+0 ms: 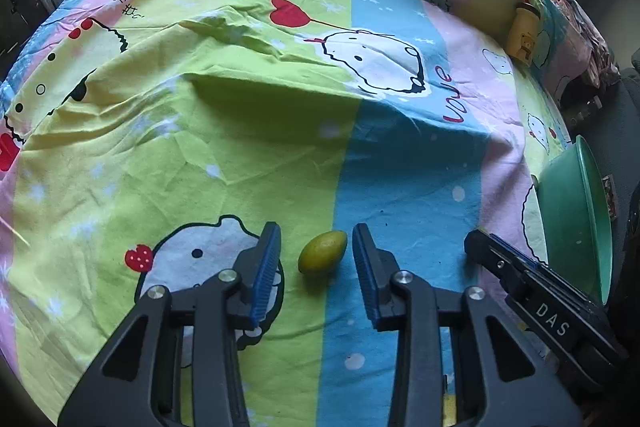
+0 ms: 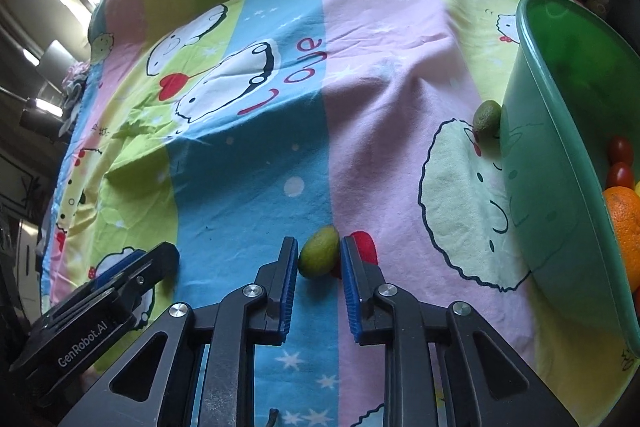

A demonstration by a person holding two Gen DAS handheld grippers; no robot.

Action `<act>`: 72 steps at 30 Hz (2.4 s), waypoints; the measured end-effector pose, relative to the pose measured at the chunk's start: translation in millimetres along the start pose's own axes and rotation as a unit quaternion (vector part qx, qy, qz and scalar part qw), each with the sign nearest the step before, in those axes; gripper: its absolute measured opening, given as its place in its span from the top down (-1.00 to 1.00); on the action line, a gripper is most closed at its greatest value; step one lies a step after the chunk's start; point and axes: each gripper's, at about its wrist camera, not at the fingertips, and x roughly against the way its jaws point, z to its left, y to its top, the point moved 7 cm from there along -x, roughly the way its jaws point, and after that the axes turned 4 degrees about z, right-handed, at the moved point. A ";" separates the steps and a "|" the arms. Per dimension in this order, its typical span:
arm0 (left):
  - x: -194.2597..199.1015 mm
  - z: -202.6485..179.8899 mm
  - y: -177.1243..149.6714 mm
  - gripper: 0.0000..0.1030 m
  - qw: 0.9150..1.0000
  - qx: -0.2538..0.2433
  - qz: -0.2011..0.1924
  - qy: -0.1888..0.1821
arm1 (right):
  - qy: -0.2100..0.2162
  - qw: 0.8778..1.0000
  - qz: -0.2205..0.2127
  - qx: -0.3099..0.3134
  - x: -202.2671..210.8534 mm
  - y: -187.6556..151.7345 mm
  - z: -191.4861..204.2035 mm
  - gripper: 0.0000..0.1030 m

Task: Organize fruits
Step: 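Close the left gripper on a green fruit while the right gripper grasps another, then carry both held green fruits over the green bowl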

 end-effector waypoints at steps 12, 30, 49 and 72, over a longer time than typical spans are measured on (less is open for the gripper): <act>-1.3 -12.3 -8.4 0.65 0.999 -0.005 0.024 -0.027 | 0.014 1.000 -0.008 -0.011 8.3 -0.6 -0.5 0.58; 1.4 -18.7 -11.0 -0.43 0.994 0.036 0.046 -0.087 | 0.051 0.997 -0.053 -0.039 49.3 -0.6 -15.4 0.58; -19.9 -52.0 -0.8 0.62 0.996 -0.054 0.034 0.056 | 0.091 0.987 -0.093 -0.094 81.2 5.1 -45.4 0.58; 62.5 -177.8 -6.6 0.65 0.988 -0.127 -0.029 -0.081 | 0.102 0.968 -0.157 -0.166 131.9 -1.4 -107.9 0.58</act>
